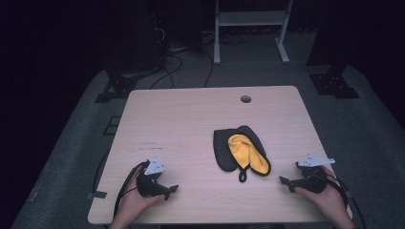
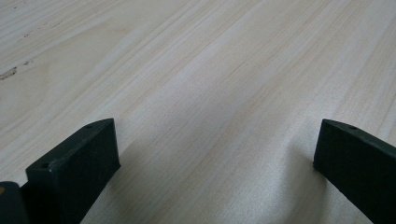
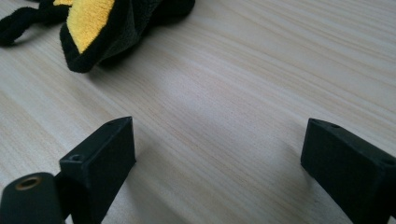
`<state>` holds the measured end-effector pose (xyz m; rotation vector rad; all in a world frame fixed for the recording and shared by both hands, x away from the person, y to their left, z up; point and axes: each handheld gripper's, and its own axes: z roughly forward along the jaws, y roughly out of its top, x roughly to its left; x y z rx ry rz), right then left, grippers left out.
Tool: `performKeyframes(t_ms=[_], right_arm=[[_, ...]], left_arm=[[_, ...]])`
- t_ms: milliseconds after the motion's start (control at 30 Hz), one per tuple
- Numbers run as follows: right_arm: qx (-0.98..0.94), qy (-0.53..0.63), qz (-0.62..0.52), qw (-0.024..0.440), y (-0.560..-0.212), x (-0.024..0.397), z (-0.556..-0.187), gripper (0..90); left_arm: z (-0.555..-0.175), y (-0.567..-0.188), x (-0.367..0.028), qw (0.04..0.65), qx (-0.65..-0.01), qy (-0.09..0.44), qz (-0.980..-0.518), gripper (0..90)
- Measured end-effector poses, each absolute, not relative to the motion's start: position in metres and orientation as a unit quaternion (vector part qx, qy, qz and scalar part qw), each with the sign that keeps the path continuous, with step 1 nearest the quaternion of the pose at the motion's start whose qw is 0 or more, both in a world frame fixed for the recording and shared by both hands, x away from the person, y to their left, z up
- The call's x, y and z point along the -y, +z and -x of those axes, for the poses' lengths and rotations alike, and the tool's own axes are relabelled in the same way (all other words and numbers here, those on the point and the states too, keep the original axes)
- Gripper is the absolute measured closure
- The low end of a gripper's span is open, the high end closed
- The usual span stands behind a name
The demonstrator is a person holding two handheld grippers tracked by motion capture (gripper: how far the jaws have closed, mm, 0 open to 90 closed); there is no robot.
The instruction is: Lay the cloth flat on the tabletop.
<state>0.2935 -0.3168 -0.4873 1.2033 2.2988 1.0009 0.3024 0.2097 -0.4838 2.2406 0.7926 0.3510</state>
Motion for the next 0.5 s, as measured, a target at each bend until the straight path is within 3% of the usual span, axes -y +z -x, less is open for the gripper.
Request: performKeyframes(t_ms=[200, 267, 500], right_arm=[[-0.813, 0.355, -0.426, 0.179, -0.4873, 0.3169, -0.293, 9.3], [-0.812, 0.359, -0.423, 0.178, -0.4864, 0.318, -0.2919, 16.2], [-0.814, 0.367, -0.423, 0.153, -0.4787, 0.3183, -0.291, 25.6]], left_arm=[[-0.3022, -0.4839, -0.2095, 0.362, -0.308, 0.137, -0.869, 0.0], [-0.3019, -0.4839, -0.2096, 0.361, -0.309, 0.137, -0.869, 0.0], [-0.3019, -0.4839, -0.2097, 0.361, -0.311, 0.138, -0.868, 0.0]])
